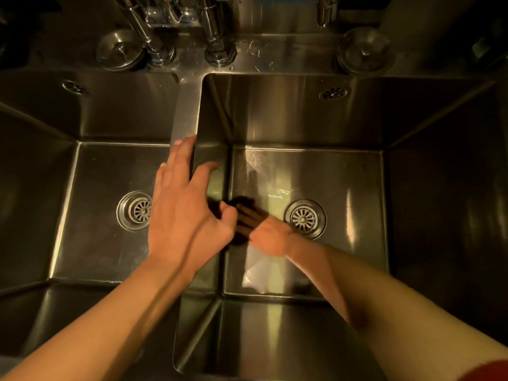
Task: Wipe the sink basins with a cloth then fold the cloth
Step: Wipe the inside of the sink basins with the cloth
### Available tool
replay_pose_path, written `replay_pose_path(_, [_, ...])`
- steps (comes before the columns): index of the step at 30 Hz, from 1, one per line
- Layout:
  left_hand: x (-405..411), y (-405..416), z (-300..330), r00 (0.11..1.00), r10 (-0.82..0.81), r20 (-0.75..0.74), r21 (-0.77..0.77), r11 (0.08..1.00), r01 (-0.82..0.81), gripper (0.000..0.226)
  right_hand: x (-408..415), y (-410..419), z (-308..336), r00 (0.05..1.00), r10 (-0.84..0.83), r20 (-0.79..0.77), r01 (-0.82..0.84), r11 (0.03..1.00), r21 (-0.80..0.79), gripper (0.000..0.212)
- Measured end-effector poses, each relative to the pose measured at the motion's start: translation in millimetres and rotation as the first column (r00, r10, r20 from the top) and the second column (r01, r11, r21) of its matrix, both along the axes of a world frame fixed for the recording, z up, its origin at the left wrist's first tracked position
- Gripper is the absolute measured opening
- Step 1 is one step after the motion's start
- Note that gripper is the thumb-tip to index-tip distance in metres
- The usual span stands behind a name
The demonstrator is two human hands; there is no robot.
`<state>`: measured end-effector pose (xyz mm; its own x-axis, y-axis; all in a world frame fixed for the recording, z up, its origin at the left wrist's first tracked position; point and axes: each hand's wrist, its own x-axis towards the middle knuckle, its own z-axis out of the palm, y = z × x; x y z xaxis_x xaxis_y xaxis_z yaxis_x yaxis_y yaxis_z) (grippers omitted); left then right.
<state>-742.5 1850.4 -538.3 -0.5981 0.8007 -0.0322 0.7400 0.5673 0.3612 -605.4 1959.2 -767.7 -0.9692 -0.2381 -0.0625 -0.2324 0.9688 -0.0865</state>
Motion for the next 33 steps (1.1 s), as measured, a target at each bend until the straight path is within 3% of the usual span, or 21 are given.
replay_pose_path(2, [0,0,0,1.0,0.002,0.003,0.01,1.0,-0.002,0.063,-24,23,0,0.965,-0.156,0.21,0.219,0.921,-0.321,0.055])
replay_pose_path(4, [1,0,-1,1.0,0.008,0.004,0.018,1.0,-0.008,0.062,-47,47,-5,0.873,-0.319,0.367,0.403,0.898,-0.178,0.069])
replay_pose_path(5, [1,-1,-2,1.0,0.011,0.003,0.023,1.0,-0.012,0.062,-57,55,-2,0.826,-0.449,0.342,0.505,0.858,-0.095,0.071])
replay_pose_path(7, [0,-1,-4,1.0,0.013,-0.009,0.036,0.999,-0.013,0.061,-71,72,3,0.742,-0.574,0.347,0.641,0.759,-0.115,0.067])
replay_pose_path(12, [-1,-3,-7,1.0,0.0,-0.025,0.044,0.999,0.002,0.06,-69,77,7,0.724,-0.627,0.288,0.663,0.748,-0.04,0.061])
replay_pose_path(17, [-1,-3,-6,1.0,-0.009,-0.023,0.045,0.999,0.01,0.06,-26,109,7,0.607,-0.724,0.328,0.773,0.634,-0.032,0.046])
replay_pose_path(19, [-2,-3,-6,1.0,-0.016,-0.015,0.046,0.999,0.016,0.061,9,127,8,0.547,-0.769,0.332,0.82,0.571,-0.027,0.048])
replay_pose_path(22, [-3,-3,-5,1.0,-0.024,-0.014,0.042,0.999,0.024,0.063,71,145,9,0.387,-0.862,0.329,0.896,0.436,0.089,0.051])
replay_pose_path(24, [-3,-3,-5,0.999,-0.032,-0.022,0.041,0.999,0.033,0.063,113,144,11,0.322,-0.877,0.356,0.902,0.398,0.164,0.057])
replay_pose_path(29, [-4,-2,-5,0.999,-0.033,-0.037,0.038,0.999,0.035,0.063,191,93,15,0.369,-0.815,0.446,0.805,0.521,0.285,0.071])
replay_pose_path(31, [-3,-2,-6,0.999,-0.03,-0.037,0.034,0.999,0.031,0.063,201,68,14,0.458,-0.72,0.521,0.713,0.648,0.268,0.074])
replay_pose_path(33, [-3,-2,-6,0.999,-0.027,-0.032,0.029,0.999,0.028,0.063,200,45,13,0.618,-0.539,0.572,0.553,0.815,0.171,0.077])
